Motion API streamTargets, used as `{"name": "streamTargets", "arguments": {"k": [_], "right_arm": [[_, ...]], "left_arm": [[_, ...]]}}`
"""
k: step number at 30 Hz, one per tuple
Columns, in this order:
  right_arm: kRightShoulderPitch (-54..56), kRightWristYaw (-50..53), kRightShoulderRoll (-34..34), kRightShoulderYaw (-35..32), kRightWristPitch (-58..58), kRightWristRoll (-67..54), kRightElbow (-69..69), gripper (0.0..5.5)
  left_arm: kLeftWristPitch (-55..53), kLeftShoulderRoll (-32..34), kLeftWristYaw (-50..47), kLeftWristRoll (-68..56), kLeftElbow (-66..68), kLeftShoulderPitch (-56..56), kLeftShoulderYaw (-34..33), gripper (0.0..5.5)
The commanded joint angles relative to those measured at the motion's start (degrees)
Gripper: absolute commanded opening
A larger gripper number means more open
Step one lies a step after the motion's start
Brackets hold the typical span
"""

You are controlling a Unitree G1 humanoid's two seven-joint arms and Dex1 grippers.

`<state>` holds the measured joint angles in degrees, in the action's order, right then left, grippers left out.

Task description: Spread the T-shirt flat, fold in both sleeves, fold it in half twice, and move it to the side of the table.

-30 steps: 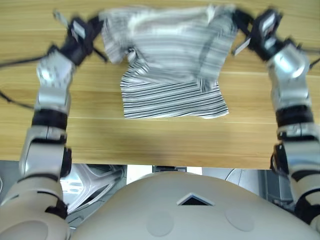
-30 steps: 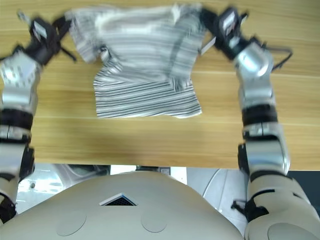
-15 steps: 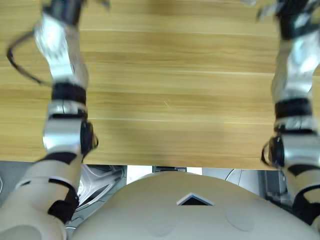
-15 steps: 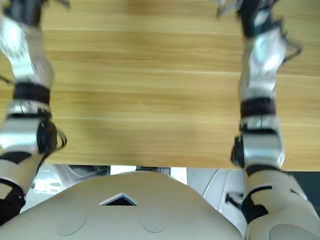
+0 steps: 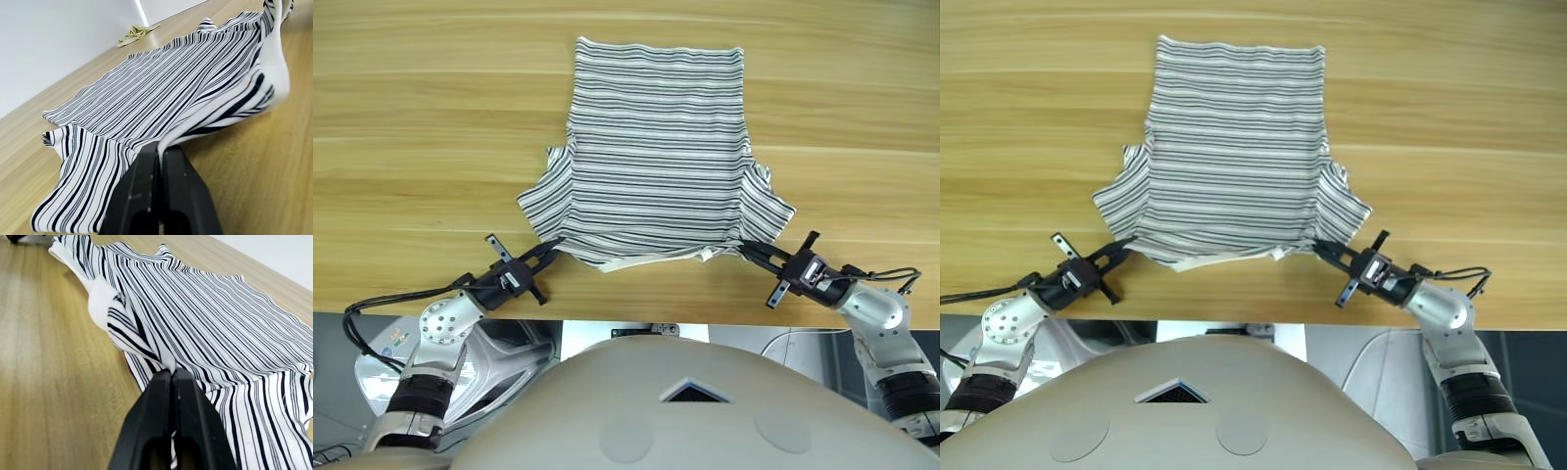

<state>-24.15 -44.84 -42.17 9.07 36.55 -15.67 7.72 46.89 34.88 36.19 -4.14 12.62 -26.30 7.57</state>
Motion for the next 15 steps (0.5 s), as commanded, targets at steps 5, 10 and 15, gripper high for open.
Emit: {"name": "streamTargets", "arguments": {"k": [5,10,15], "right_arm": [[-2.2,-4.2,-2.1,-2.9,2.4,2.1,2.4,0.89],[-8.0,-6.5,-5.2,-12.7,3.6,-7.1,-3.0,1.80],[-8.4,-11.0,-3.1,-21.6,-2.9,-25.6,-9.6,2.05]], "left_arm": [[-4.3,-1.6,-1.4,-4.5,-4.4,-9.1,-0.7,1.08],[-3.4,1.0,5.4,-16.7,-9.3,-16.1,-2.7,1.92],[-4.0,0.5,10.5,-31.3,-16.3,-16.5,-8.3,2.04]]}}
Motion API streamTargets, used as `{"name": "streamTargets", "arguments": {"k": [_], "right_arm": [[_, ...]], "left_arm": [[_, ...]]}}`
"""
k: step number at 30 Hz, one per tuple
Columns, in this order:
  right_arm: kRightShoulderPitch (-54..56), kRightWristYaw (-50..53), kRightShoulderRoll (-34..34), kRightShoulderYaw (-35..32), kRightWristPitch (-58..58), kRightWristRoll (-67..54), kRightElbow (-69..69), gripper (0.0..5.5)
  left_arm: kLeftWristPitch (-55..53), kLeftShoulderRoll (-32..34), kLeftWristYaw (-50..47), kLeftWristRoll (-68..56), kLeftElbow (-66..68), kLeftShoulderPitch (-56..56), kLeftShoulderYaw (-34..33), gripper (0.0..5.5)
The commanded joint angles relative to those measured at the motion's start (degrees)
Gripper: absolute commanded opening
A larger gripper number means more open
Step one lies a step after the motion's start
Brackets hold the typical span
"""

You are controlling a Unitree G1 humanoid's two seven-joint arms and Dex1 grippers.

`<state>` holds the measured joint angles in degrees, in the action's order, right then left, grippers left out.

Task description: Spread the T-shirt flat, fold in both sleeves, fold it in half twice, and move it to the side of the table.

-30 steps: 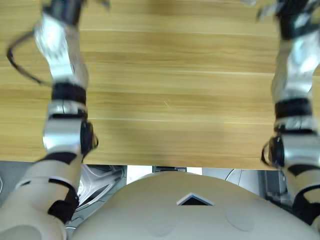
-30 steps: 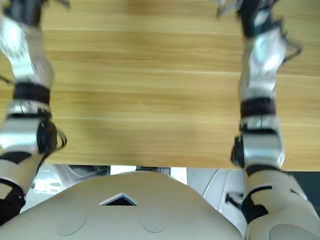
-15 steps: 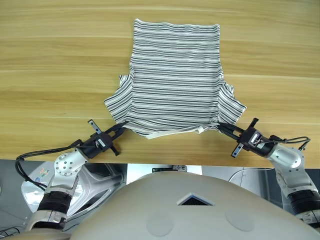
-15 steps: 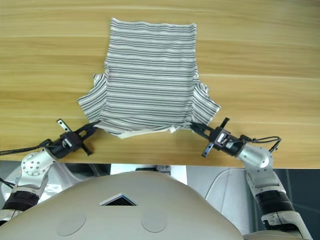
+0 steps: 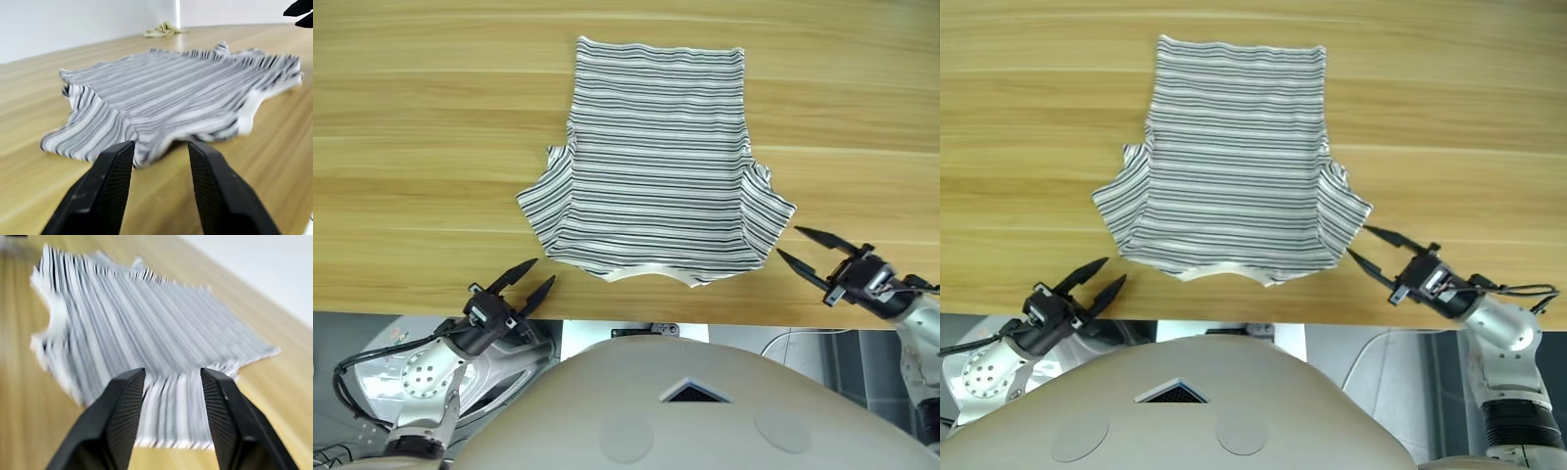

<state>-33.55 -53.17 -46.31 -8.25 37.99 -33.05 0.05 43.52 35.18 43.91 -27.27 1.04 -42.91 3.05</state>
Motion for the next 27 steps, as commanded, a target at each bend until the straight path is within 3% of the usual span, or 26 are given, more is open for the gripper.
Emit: {"name": "streamTargets", "arguments": {"k": [1,3,6,13,17,22,27], "right_arm": [[3.7,-1.6,2.2,-5.2,-6.7,-9.7,-0.7,2.05],[10.5,3.6,5.0,-4.1,-8.1,-2.8,4.7,2.05],[15.8,8.0,10.5,0.2,-7.8,7.3,8.0,2.05],[26.5,18.2,19.1,2.0,-8.2,17.6,12.8,2.05],[29.1,18.4,18.8,1.5,-8.3,18.9,14.7,2.05],[28.6,18.4,18.6,0.7,-8.1,19.1,13.6,2.05],[27.8,19.0,19.1,0.4,-8.2,19.5,12.5,2.05]], "left_arm": [[-1.7,-0.5,2.6,-10.1,-5.2,2.3,-5.2,2.04],[-8.0,-2.9,-6.0,-5.2,-2.0,11.3,-7.4,2.04],[-10.4,-4.2,-17.7,15.3,6.3,19.7,-8.7,2.04],[-16.9,1.1,-43.9,53.0,11.3,21.5,-13.3,2.04],[-19.2,5.9,-45.8,64.1,4.9,15.2,-13.5,2.04],[-18.0,10.4,-38.9,68.4,-3.7,10.9,-9.4,2.04],[-15.8,13.9,-33.5,69.3,-2.6,16.7,-5.0,2.04]]}}
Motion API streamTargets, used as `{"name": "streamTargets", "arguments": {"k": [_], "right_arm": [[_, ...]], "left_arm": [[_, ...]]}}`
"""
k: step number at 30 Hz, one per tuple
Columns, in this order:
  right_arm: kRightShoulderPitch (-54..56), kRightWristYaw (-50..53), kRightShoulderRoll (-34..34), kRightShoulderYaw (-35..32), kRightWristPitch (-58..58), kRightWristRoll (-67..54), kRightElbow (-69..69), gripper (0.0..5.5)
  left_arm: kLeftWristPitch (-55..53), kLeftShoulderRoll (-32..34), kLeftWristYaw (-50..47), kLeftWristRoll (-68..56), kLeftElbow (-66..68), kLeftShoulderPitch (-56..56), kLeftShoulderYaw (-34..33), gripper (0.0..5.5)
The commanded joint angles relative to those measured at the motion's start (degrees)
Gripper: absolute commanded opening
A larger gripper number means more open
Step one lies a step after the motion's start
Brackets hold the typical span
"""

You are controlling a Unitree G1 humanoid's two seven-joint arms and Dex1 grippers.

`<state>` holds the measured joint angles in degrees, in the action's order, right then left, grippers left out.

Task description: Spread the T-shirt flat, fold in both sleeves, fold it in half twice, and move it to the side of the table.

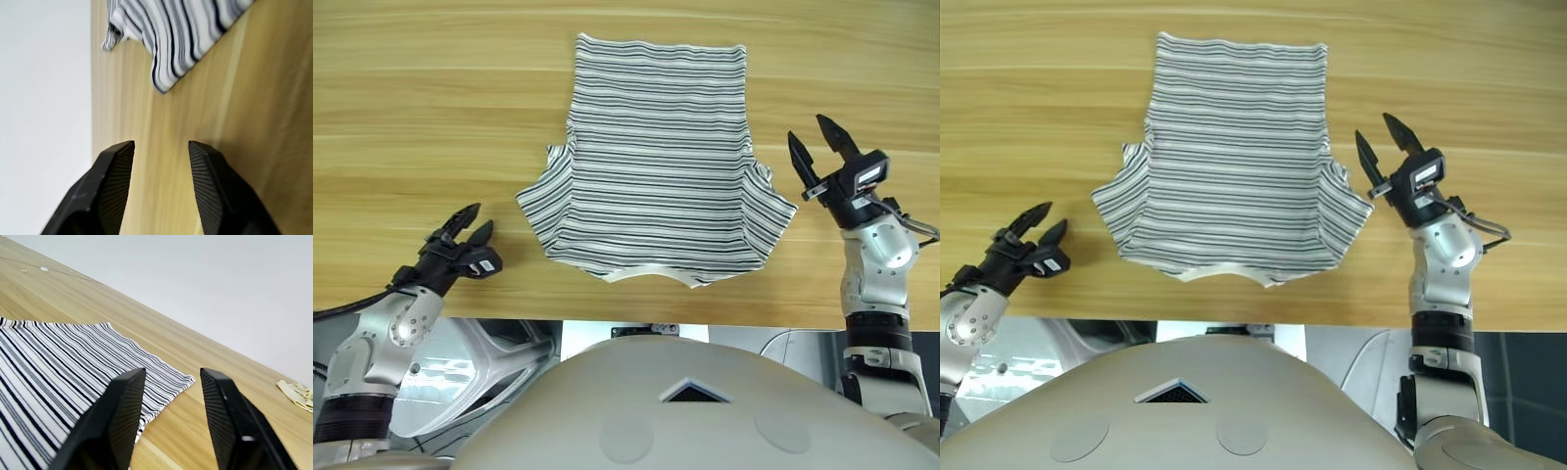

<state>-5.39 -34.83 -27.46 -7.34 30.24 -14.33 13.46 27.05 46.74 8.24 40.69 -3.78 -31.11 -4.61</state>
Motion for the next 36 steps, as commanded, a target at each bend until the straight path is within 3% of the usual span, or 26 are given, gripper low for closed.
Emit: {"name": "streamTargets", "arguments": {"k": [1,12,19,36], "right_arm": [[-0.5,1.2,0.4,-0.5,-0.2,1.7,-0.4,2.05],[-2.2,2.0,0.8,-1.4,1.3,2.4,0.2,2.05],[-2.3,1.5,0.4,-2.0,1.1,1.9,-0.4,2.05],[-2.0,1.5,1.1,-2.1,1.4,1.7,-0.3,2.05]], "left_arm": [[0.7,2.6,2.3,2.1,4.3,7.3,3.8,2.04],[2.0,3.8,1.8,5.6,13.1,18.1,12.6,2.04],[1.8,6.1,3.9,4.7,8.9,13.8,14.6,2.04],[1.5,5.2,4.2,6.9,13.6,21.6,22.1,2.04]]}}
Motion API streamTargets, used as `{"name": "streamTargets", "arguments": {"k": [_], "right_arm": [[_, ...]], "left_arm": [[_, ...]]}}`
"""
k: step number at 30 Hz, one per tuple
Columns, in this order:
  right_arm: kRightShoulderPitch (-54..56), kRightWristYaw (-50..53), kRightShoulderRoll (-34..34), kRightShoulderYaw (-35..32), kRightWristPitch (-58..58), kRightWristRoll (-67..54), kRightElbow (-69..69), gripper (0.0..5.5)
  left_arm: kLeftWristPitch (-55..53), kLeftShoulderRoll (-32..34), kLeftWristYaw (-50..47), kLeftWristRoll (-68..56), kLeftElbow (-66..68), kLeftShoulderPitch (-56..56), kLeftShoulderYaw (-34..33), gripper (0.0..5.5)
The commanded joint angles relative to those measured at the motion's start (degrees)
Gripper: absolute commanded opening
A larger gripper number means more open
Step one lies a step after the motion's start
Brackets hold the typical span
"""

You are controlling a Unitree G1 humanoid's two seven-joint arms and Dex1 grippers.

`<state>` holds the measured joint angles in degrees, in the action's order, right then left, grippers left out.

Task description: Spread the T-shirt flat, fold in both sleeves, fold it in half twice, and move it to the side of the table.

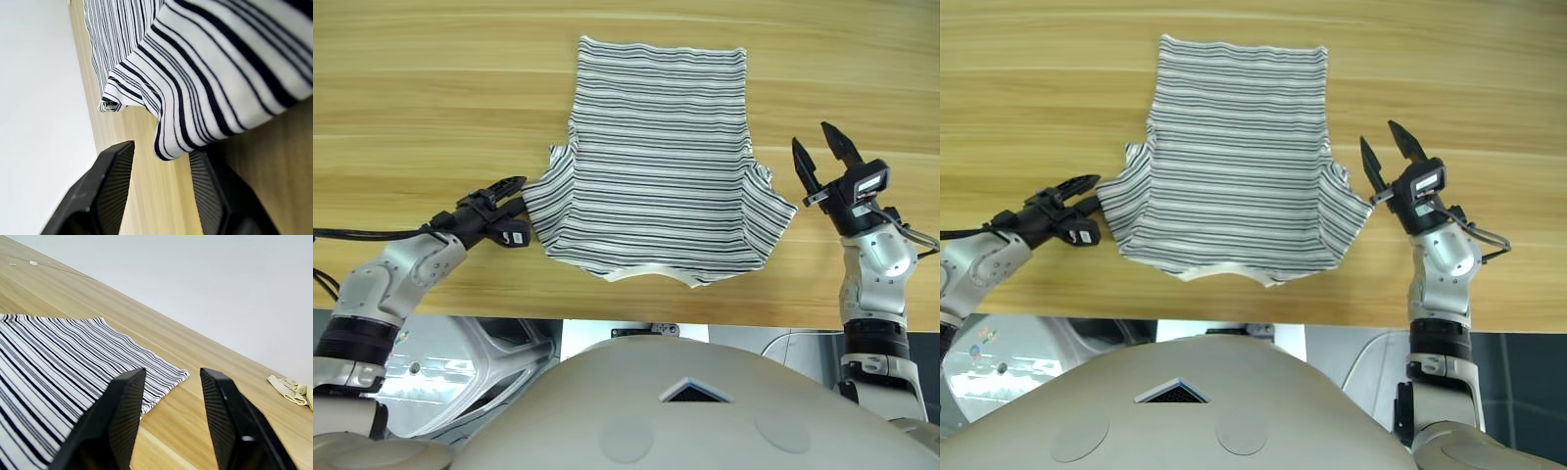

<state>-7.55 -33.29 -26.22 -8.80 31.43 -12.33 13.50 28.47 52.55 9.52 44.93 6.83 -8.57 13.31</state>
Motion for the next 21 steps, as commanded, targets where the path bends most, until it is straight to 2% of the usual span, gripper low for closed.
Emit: {"name": "streamTargets", "arguments": {"k": [1,6,12,17,21], "right_arm": [[0.2,-0.1,-0.1,-0.7,0.2,-0.4,-0.3,2.05],[-0.2,-0.3,0.1,-0.7,0.5,-0.5,-0.3,2.07],[-0.4,-0.5,0.1,-1.3,0.1,-1.2,-0.4,2.07],[-1.0,-0.7,0.5,-1.5,0.4,-1.1,-0.3,2.07],[-1.2,-0.8,0.7,-1.4,0.7,-0.8,0.6,2.07]], "left_arm": [[0.1,-0.6,2.9,2.8,3.3,-0.6,4.6,2.04],[-0.1,-0.7,2.5,2.6,4.3,0.1,5.9,1.04],[-0.2,-0.6,2.4,2.1,4.0,-0.3,6.7,0.23],[-2.0,-1.5,0.1,-0.1,3.1,-2.5,4.5,0.01],[-4.1,-4.0,-3.6,-5.2,-0.7,-6.6,-0.1,0.01]]}}
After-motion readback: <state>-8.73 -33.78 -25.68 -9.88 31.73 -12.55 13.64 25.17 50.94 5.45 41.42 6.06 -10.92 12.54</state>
